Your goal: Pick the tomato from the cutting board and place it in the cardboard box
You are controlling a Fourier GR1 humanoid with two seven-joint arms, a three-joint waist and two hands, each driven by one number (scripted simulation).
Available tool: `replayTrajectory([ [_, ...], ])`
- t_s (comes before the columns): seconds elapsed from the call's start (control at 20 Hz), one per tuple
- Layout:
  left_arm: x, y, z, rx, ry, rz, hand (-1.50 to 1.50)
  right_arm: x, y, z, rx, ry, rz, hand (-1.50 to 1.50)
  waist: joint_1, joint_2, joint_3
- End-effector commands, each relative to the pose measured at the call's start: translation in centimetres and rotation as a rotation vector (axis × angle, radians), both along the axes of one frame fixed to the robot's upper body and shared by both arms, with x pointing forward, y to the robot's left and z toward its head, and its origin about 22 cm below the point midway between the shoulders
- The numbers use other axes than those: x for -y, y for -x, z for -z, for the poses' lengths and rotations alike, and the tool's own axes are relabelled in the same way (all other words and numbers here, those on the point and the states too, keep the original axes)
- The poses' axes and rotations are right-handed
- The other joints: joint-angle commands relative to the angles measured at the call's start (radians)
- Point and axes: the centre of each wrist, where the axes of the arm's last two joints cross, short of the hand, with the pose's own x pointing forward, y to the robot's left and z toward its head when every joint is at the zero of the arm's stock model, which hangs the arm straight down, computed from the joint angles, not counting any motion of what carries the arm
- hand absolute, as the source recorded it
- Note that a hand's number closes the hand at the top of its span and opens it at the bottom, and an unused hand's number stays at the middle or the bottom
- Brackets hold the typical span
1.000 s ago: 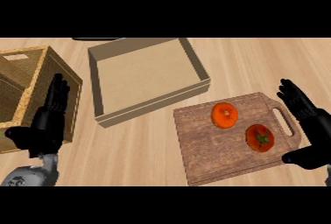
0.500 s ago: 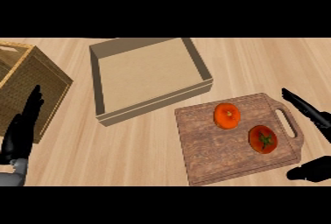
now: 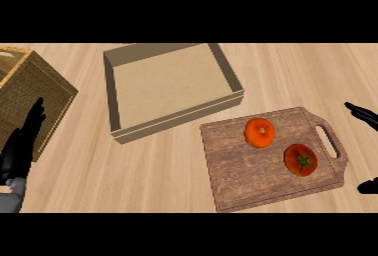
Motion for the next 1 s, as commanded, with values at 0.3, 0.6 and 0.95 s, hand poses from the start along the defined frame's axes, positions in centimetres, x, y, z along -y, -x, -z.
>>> replayTrajectory([
  [0.3,0.8,-0.8,-0.2,-0.005,-0.005,0.019,0.00,-4.2,-4.3,-4.1,-0.031,0.517,-0.108,-1.50,0.015,-0.004,-0.004],
  [0.6,-1.4,-0.8,1.2,-0.024,-0.003,-0.006,0.00,-7.0,-5.3,-5.8,-0.117,0.707,-0.113,-1.50,-0.006,-0.005,-0.004],
  [0.95,-0.9,-1.2,1.5,-0.009,-0.002,-0.013,0.00,-11.1,-5.9,-2.6,-0.115,0.775,-0.113,-1.50,-0.011,-0.005,-0.003],
])
